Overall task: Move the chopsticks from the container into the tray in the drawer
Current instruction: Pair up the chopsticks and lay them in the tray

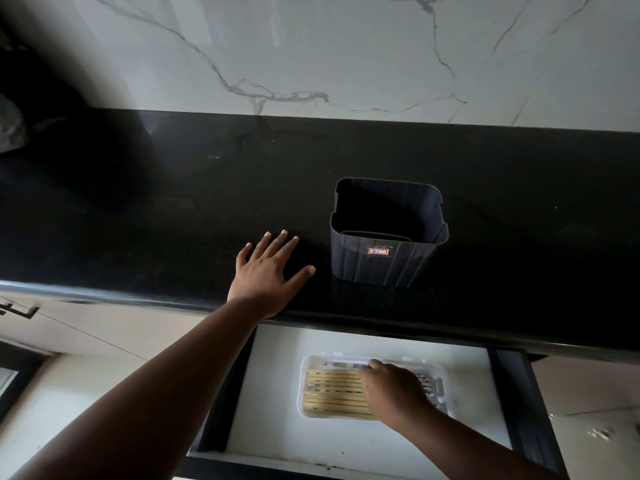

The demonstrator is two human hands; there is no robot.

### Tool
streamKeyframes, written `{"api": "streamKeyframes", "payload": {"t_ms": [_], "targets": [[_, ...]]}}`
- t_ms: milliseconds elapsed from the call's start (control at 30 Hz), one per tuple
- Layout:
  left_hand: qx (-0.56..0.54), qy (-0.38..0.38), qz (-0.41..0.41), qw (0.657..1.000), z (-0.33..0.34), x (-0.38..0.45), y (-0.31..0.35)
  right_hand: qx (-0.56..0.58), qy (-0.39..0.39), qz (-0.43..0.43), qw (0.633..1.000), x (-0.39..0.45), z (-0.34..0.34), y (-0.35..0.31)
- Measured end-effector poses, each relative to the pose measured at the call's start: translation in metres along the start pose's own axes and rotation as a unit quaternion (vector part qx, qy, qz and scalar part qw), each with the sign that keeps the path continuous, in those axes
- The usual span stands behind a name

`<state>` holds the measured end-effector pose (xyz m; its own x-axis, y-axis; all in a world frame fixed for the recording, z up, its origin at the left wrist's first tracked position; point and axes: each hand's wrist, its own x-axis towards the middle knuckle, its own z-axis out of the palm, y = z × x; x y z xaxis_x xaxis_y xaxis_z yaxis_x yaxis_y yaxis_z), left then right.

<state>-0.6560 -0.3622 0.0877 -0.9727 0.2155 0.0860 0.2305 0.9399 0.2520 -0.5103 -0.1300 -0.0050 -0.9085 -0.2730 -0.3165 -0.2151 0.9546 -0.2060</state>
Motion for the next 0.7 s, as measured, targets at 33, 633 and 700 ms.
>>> {"api": "streamKeyframes", "payload": {"t_ms": [33, 633, 700], "targets": [[-0.001, 0.0, 0.001, 1.0, 0.0, 0.0, 0.0, 0.027, 0.0, -0.016, 1.0, -0.002, 0.001, 0.0], [0.001, 0.001, 0.0, 1.0, 0.001, 0.001, 0.0, 0.084, -0.053, -0.005, 0.995, -0.006, 0.006, 0.01], [0.0, 0.002, 0.0, 1.0, 0.001, 0.001, 0.0, 0.071, -0.038, -0.008, 0.997, -0.007, 0.003, 0.009]]}}
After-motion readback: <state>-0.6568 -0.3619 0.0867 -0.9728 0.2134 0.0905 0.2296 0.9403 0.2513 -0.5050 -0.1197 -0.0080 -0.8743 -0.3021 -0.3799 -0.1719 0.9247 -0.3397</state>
